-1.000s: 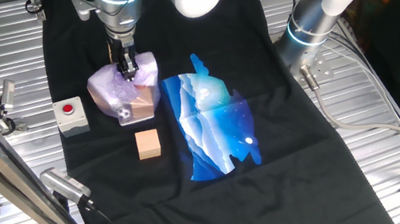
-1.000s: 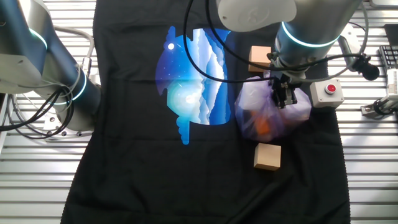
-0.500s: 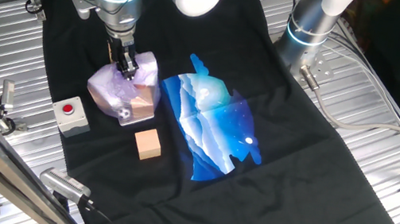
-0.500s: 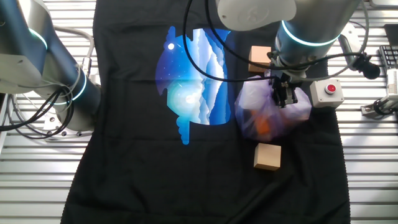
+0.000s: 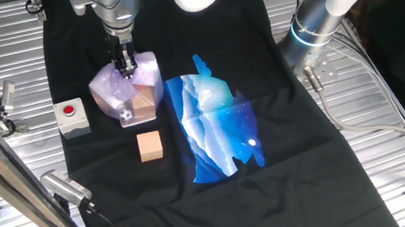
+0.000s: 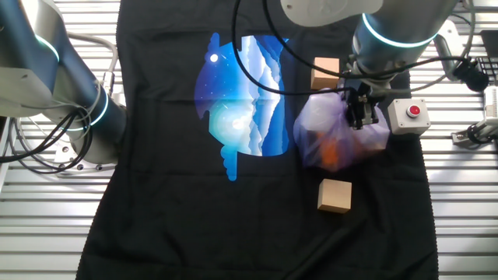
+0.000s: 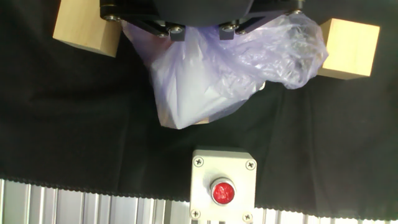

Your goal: Pick up a bag of things

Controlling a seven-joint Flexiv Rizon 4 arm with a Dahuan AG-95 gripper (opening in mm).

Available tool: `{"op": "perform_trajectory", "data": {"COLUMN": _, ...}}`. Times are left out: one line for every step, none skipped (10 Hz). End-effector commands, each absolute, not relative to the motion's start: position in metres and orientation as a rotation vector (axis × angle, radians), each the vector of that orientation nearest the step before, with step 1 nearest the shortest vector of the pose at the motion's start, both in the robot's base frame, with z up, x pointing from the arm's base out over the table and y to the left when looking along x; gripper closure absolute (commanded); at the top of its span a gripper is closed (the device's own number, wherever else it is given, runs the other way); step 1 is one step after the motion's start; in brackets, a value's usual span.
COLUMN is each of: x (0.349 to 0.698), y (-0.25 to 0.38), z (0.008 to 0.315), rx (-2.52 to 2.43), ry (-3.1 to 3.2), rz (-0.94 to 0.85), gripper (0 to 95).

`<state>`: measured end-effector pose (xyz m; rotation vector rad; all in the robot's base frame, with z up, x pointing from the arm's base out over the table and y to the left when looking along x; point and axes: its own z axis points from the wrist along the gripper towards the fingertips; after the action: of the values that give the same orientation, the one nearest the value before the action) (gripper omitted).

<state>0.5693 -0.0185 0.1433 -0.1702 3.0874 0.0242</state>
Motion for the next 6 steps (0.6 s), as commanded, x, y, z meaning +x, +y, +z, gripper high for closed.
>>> {"op": "perform_trajectory", "data": {"x": 0.5706, "y": -0.0176, "z": 0.1456, "rx": -0.164, "ry": 3.088, "rz": 0.023, "gripper": 95.0}}
{"op": "perform_trajectory", "data": {"x": 0.5706, "y": -0.0172, "z": 0.1473, "rx": -0.157, "ry": 3.087, "rz": 0.02, "gripper": 95.0}}
{"op": "perform_trajectory", "data": {"x": 0.5705, "y": -0.017, "z": 0.1485, "rx": -0.156, "ry": 3.085, "rz": 0.017, "gripper": 95.0}}
{"op": "perform_trajectory", "data": {"x": 0.5708, "y": -0.0165, "z": 0.1503, "rx": -0.15, "ry": 3.081, "rz": 0.016, "gripper": 95.0}}
{"op": "perform_trajectory", "data": {"x": 0.5711, "y": -0.0159, "z": 0.1522, "rx": -0.146, "ry": 3.079, "rz": 0.013, "gripper": 95.0}}
{"op": "perform_trajectory", "data": {"x": 0.5711, "y": -0.0156, "z": 0.1536, "rx": -0.142, "ry": 3.078, "rz": 0.014, "gripper": 95.0}}
